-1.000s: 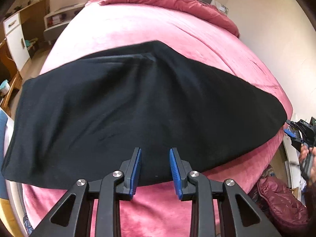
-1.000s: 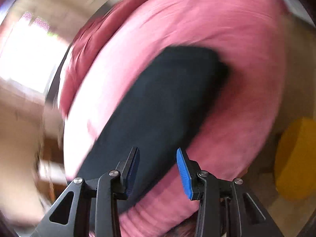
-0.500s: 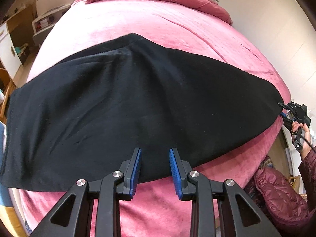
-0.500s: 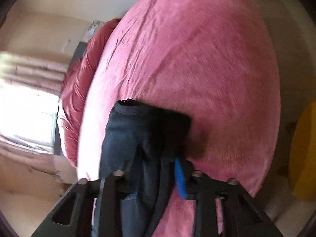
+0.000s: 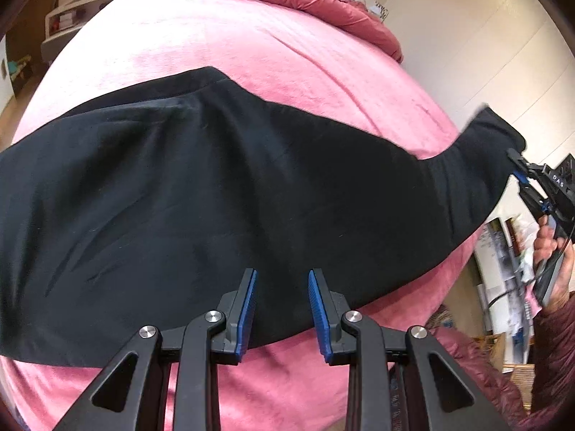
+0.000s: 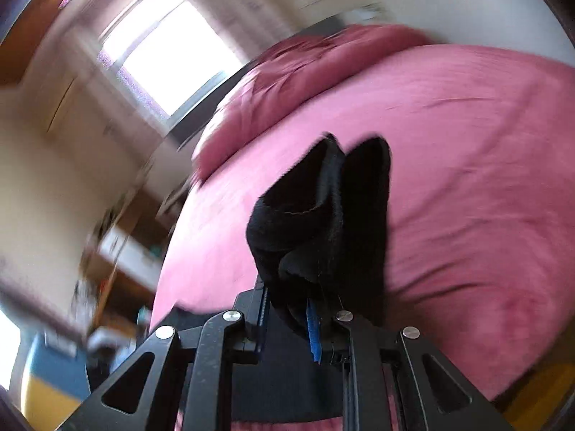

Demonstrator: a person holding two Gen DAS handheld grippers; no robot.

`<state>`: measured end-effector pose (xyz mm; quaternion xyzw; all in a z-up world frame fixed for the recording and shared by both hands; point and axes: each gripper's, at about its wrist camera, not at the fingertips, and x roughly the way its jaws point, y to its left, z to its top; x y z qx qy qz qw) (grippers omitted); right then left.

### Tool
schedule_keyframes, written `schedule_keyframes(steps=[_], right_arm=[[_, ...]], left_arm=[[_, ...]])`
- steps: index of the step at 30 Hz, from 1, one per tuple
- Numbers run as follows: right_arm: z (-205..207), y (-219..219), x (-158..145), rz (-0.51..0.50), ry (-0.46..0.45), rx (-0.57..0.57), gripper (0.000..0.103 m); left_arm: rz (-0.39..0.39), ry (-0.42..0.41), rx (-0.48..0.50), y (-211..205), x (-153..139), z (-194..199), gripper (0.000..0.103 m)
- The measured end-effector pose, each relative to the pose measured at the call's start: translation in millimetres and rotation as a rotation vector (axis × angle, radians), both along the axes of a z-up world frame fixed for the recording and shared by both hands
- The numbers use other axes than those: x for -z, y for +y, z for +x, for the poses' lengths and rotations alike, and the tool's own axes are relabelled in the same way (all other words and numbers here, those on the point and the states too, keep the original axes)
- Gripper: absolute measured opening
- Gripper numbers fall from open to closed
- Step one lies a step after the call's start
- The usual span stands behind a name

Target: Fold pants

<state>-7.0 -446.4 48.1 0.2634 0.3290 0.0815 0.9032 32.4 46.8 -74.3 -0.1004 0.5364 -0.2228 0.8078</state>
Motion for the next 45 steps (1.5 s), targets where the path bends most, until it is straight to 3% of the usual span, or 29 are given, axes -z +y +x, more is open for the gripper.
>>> schedule_keyframes(steps=[4, 10, 17, 21, 24, 28, 30, 32, 37, 42, 45], right_arm=[[29, 80, 15, -0.082, 0.068, -0.163, 0.018], [64, 193, 66, -0.183, 0.198, -0.39, 0.017], [78, 249, 119, -0.279, 0.284, -0.508, 0.017], [69, 256, 133, -0.325, 0.29, -0.533, 0.017], [69, 264, 134, -0.367, 0.27, -0.55, 0.019], [59, 269, 125, -0.407, 0.22, -0.583, 0.025], [54, 265, 121, -0.341, 0.212, -0.607, 0.053], [50, 259, 115, -0.296, 0.201, -0.612, 0.066], [29, 225, 99, -0.299, 0.194, -0.556, 0.066], [2, 149, 87, -0.275, 0.233, -0.36, 0.066], [-14, 105, 93, -0.273, 0.29, -0.22, 0.066]], left_arm=[[-0.035, 0.003, 0.004, 3, -1, 3, 0.029], [-0.112, 0.018, -0.015, 15, -9, 7, 0.029], [-0.232, 0.061, -0.067, 35, -5, 13, 0.029], [-0.29, 0.073, -0.08, 40, -7, 24, 0.033], [-0.343, 0.107, -0.091, 40, -7, 36, 0.055], [-0.393, 0.166, -0.101, 34, -4, 58, 0.064], [-0.409, 0.193, -0.091, 27, -1, 68, 0.068], [-0.392, 0.21, -0.086, 21, 1, 76, 0.07], [-0.308, 0.232, -0.052, 2, 7, 89, 0.07], [-0.248, 0.27, -0.004, -19, 15, 84, 0.068], [-0.18, 0.259, 0.023, -30, 16, 83, 0.035]])
